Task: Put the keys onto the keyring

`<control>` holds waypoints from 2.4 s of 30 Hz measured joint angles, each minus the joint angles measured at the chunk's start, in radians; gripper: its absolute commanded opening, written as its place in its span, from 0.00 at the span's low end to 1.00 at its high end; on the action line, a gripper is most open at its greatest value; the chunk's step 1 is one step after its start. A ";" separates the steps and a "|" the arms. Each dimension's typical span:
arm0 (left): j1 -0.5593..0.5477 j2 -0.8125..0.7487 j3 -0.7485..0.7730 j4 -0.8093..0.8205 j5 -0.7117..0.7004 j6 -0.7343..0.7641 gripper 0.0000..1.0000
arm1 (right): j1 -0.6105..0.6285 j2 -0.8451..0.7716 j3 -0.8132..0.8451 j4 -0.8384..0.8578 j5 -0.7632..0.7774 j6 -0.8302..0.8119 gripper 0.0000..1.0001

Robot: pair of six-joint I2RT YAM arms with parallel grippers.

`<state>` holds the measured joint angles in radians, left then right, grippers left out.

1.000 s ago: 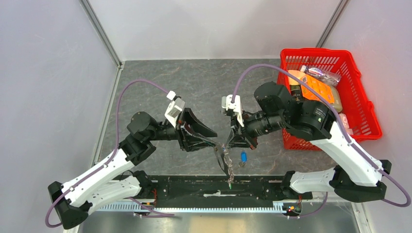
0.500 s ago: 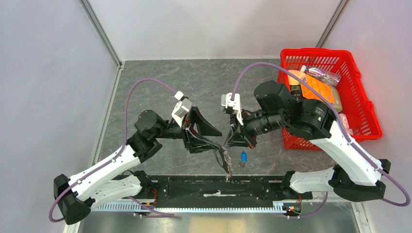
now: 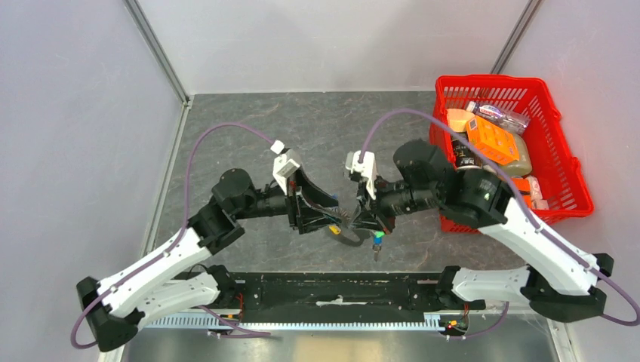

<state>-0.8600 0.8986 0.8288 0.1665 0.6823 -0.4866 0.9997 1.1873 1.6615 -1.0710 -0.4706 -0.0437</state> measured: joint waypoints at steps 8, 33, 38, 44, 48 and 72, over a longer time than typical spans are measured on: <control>0.000 -0.168 0.003 -0.259 -0.314 0.055 0.71 | -0.007 -0.099 -0.309 0.116 0.184 0.123 0.43; 0.000 -0.280 0.087 -0.772 -0.813 0.079 0.73 | -0.167 0.298 -0.427 0.410 0.492 0.519 0.62; 0.000 -0.349 0.087 -0.826 -0.859 0.094 0.73 | -0.177 0.424 -0.428 0.452 0.529 0.595 0.61; 0.000 -0.397 0.064 -0.831 -0.867 0.105 0.74 | -0.200 0.469 -0.440 0.526 0.580 0.708 0.57; 0.000 -0.409 0.051 -0.835 -0.865 0.108 0.74 | -0.208 0.490 -0.454 0.573 0.611 0.789 0.53; 0.000 -0.479 0.015 -0.876 -0.934 0.115 0.76 | -0.208 0.501 -0.581 0.677 0.627 1.090 0.40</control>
<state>-0.8600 0.4194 0.8440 -0.7097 -0.2520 -0.3717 0.7914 1.6886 1.0805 -0.3943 0.1562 1.0466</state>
